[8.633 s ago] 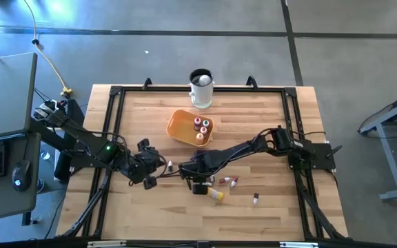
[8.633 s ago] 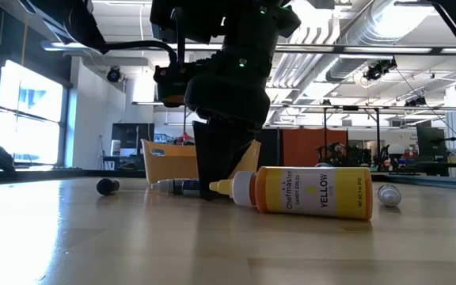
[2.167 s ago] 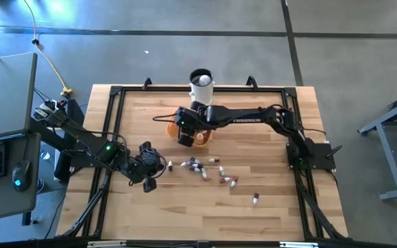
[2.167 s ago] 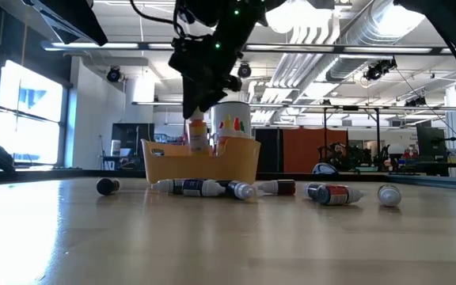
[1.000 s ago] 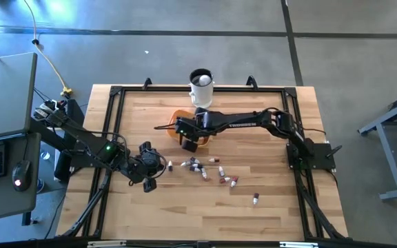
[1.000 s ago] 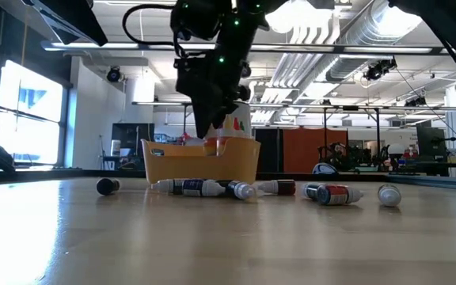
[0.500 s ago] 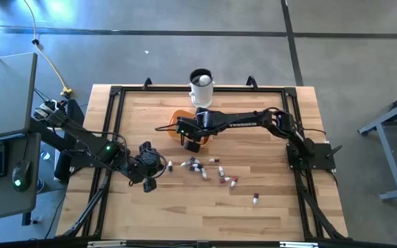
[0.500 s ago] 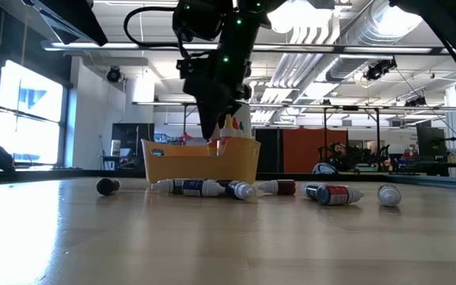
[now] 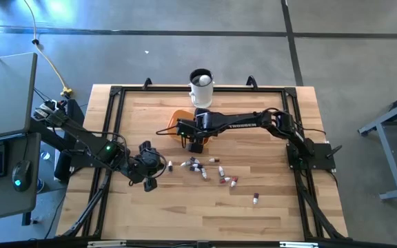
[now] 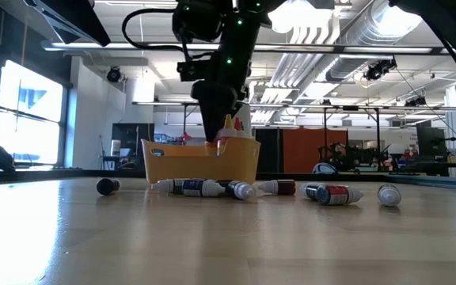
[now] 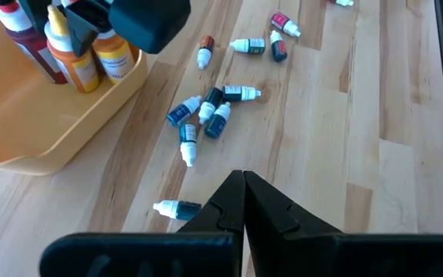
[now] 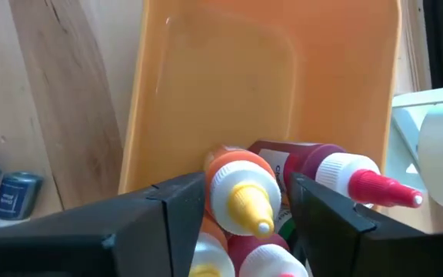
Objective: Pick & Place food coloring
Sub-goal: Put the large yellow food coloring bottle into the yellow bin, then put the small red food coloring bottle into the yellow bin
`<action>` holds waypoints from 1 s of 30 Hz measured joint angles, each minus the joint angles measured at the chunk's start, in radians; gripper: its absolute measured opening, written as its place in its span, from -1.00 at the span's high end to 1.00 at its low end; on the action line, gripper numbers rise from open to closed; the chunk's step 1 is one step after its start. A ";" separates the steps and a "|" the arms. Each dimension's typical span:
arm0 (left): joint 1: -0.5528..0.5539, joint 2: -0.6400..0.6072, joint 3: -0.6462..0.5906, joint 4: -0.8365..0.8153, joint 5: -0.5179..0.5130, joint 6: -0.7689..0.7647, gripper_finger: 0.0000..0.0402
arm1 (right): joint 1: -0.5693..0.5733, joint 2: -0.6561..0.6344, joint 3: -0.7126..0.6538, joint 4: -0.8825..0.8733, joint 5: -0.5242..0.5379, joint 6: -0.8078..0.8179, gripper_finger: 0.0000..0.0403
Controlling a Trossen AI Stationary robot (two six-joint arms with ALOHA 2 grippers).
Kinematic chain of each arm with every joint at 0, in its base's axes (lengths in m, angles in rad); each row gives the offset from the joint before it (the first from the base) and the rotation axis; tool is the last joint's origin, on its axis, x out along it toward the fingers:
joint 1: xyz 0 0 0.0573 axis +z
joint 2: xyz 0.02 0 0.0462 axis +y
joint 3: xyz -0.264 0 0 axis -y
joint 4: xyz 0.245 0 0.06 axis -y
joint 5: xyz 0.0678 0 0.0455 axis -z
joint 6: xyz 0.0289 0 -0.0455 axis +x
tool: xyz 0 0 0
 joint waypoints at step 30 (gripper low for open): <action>0.000 0.000 0.000 0.005 -0.004 0.000 1.00 | 0.098 -0.055 0.214 -0.103 -0.074 -0.033 0.10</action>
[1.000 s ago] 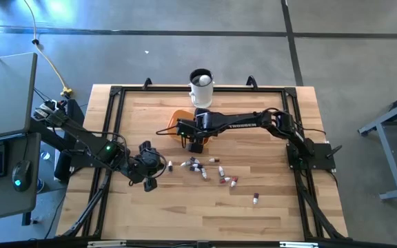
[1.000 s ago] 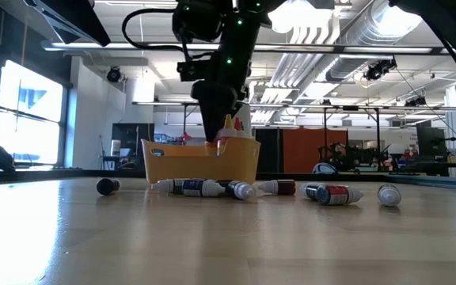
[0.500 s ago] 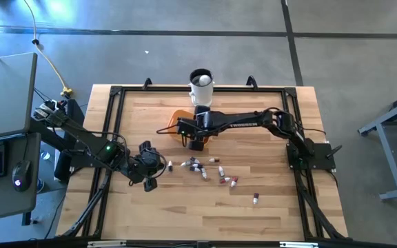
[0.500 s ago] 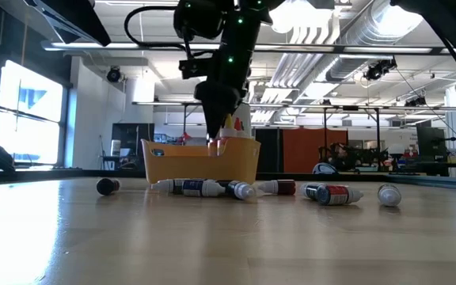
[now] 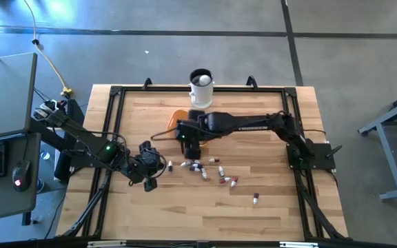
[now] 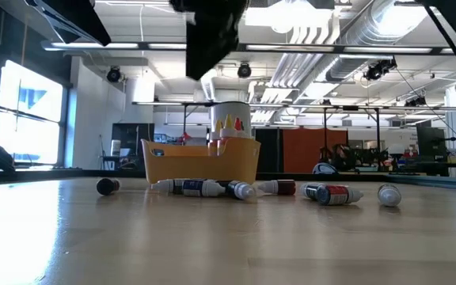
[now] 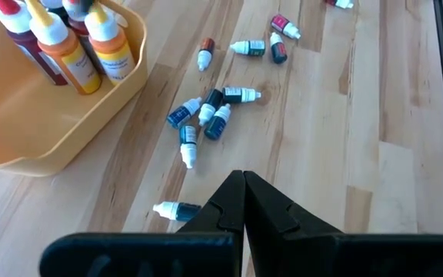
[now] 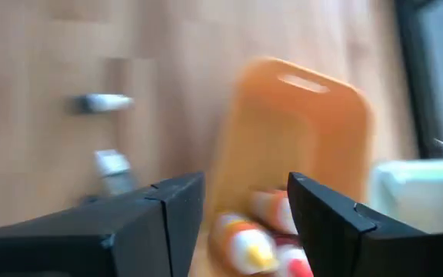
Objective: Pick & Place food coloring
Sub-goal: Put the small red food coloring bottle into the yellow bin
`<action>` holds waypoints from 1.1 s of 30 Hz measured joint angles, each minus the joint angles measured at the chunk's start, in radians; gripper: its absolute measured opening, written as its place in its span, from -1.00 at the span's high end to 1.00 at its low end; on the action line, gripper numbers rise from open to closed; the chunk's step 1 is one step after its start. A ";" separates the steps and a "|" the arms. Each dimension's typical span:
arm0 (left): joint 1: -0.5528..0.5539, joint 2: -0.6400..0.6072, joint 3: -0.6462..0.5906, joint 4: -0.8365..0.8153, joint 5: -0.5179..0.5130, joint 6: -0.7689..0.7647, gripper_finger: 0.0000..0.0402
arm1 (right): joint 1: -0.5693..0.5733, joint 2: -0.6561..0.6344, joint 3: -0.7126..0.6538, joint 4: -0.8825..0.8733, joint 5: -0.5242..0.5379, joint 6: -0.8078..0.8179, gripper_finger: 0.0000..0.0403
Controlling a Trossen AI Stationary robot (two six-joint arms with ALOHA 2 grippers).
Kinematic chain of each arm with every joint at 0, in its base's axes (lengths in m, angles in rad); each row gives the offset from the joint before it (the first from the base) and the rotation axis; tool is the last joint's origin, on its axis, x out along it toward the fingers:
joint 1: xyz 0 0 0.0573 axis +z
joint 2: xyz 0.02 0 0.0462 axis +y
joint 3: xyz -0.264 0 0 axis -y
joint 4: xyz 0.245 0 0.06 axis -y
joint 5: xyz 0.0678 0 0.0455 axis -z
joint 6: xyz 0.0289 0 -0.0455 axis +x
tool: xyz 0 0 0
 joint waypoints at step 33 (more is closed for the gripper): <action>0.005 0.200 0.000 0.287 -0.089 0.000 1.00 | 0.370 -0.172 -0.655 -0.280 -0.122 0.442 0.10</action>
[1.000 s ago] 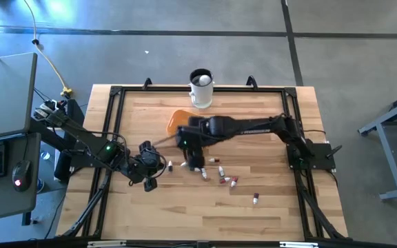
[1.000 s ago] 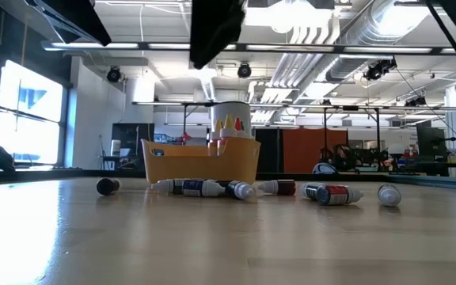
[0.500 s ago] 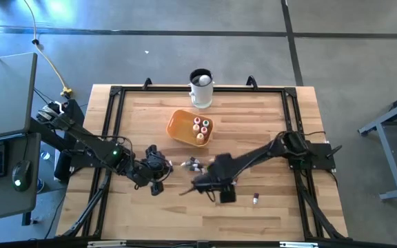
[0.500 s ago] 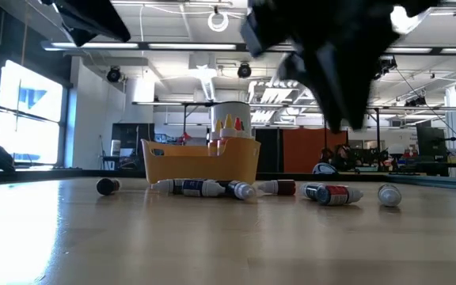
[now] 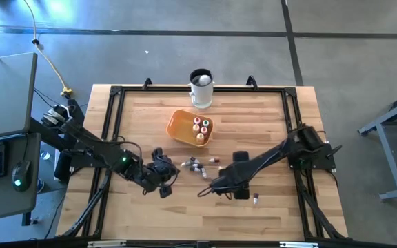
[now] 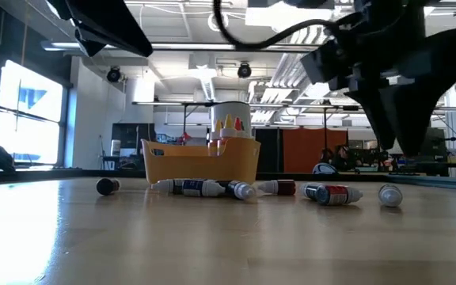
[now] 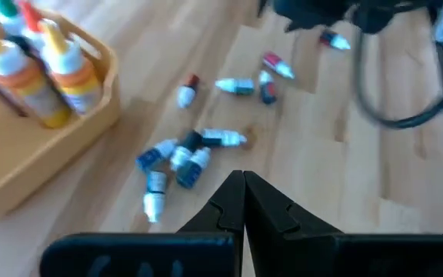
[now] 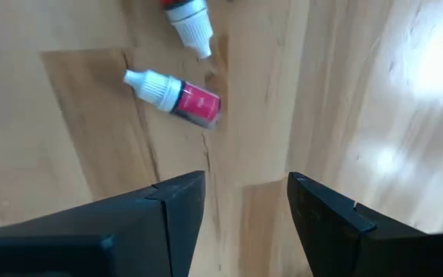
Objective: Pick & Place food coloring
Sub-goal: Put the small red food coloring bottle into the yellow bin
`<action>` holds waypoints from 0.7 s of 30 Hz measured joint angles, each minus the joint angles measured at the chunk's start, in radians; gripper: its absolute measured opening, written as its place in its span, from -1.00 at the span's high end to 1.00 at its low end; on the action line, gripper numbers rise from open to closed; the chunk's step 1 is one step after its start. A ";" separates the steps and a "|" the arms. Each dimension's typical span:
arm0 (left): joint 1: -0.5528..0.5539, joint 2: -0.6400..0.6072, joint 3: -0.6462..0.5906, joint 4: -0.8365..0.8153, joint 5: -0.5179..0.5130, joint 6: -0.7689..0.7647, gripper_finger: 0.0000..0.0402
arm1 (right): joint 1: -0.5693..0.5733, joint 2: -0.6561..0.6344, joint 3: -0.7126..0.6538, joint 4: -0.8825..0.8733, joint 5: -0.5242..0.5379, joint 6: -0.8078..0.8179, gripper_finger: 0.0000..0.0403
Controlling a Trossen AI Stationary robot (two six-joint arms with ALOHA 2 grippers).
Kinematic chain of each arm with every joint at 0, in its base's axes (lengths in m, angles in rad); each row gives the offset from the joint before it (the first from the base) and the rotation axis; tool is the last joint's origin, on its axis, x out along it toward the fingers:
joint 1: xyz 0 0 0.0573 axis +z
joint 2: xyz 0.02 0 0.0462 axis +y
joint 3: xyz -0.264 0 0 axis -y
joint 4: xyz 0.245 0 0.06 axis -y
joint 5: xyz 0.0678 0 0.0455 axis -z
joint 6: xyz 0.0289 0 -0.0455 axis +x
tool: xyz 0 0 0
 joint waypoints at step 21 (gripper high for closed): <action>0.208 0.044 -0.001 -0.293 0.181 -0.200 0.50 | 0.031 -0.636 -0.843 1.276 -0.029 -0.205 0.10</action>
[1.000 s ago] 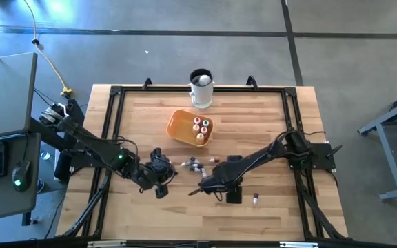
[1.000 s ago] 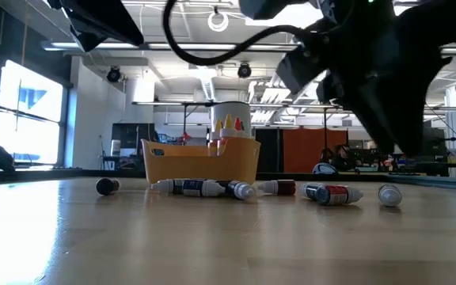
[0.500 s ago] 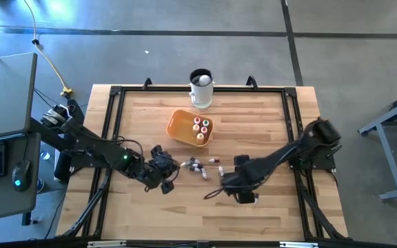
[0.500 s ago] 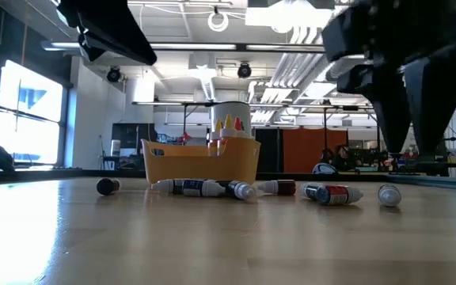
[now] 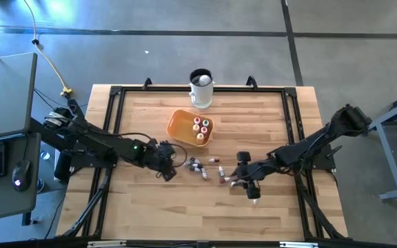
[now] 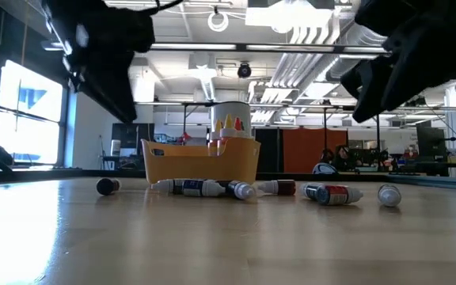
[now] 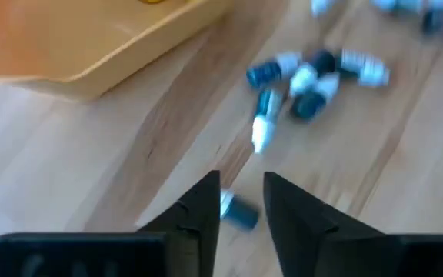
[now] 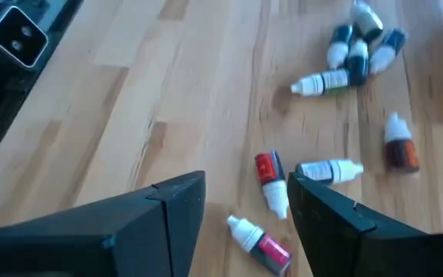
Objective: Pick & Place food coloring
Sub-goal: Put the small red food coloring bottle into the yellow bin
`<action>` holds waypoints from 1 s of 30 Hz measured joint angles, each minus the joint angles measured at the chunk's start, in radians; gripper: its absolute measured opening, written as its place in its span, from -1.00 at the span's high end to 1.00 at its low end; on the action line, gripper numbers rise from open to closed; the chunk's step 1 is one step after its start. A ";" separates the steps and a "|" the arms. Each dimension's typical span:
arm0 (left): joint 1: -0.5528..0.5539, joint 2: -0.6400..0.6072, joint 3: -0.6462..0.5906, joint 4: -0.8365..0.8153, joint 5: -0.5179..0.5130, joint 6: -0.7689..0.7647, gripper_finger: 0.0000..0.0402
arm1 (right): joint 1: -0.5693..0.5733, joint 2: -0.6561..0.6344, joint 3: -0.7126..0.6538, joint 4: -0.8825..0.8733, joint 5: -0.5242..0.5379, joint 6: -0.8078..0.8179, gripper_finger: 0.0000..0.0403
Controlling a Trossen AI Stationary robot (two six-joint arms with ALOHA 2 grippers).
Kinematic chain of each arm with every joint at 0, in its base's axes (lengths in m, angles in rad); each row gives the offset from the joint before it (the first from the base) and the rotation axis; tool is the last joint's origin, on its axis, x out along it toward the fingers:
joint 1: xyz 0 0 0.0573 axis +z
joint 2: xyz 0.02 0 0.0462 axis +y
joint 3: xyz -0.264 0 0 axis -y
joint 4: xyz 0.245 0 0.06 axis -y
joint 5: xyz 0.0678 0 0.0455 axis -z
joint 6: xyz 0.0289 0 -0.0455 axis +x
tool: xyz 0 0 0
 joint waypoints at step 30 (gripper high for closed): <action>0.010 0.205 0.001 0.026 0.160 -0.513 0.42 | -0.006 0.232 -0.220 0.432 -0.018 -0.273 0.10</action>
